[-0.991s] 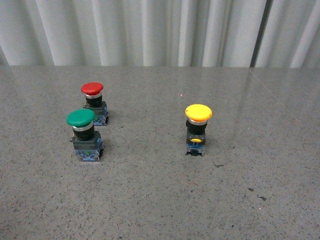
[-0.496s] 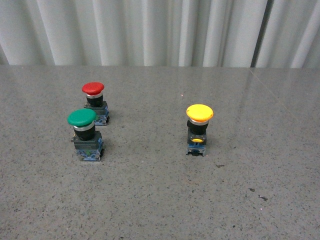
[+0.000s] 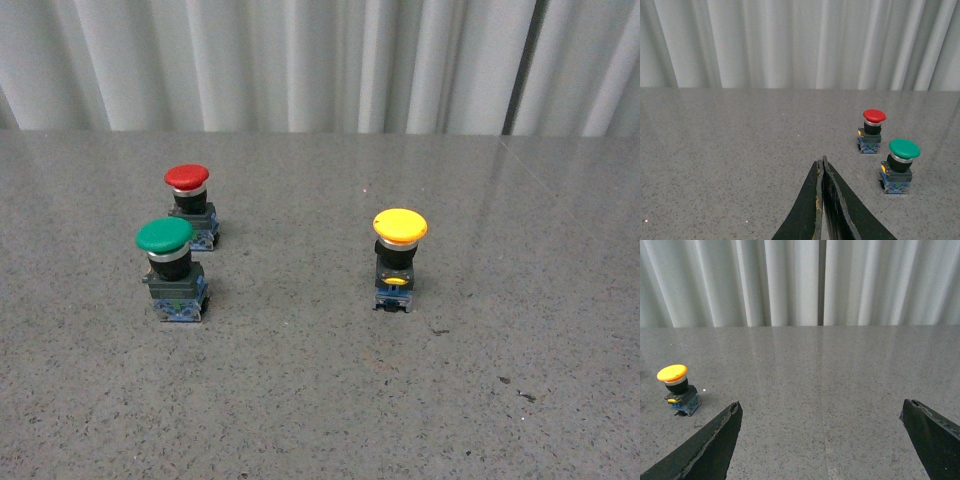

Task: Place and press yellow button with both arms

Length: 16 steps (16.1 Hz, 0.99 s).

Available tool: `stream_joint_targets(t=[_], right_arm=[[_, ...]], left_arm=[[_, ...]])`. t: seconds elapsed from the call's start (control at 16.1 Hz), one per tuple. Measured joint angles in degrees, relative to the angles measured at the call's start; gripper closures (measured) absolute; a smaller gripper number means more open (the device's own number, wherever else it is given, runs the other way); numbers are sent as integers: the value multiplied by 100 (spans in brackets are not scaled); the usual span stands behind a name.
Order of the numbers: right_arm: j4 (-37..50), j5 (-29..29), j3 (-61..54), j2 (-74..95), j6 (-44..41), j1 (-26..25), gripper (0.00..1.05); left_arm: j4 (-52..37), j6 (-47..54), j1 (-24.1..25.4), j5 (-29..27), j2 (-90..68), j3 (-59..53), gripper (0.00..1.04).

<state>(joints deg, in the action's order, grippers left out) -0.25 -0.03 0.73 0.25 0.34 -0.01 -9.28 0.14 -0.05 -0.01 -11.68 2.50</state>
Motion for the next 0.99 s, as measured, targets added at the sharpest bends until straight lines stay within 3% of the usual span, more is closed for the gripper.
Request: stream_joint_targets(t=[0.12,0.25,0.68,0.99], right_arm=[[0,0,0,0,0,0,7],[-2,2,0,0,0,0,7],[0,0,0,0,0,0,7],[0,0,0,0,0,0,7]], left_arm=[[24,2,0,9,216,-166,103],[968,0,0,0,1091,-166,103],[951,2,4,-2,1110,-166,103],[953,-4,4,0,1110,-166,84]])
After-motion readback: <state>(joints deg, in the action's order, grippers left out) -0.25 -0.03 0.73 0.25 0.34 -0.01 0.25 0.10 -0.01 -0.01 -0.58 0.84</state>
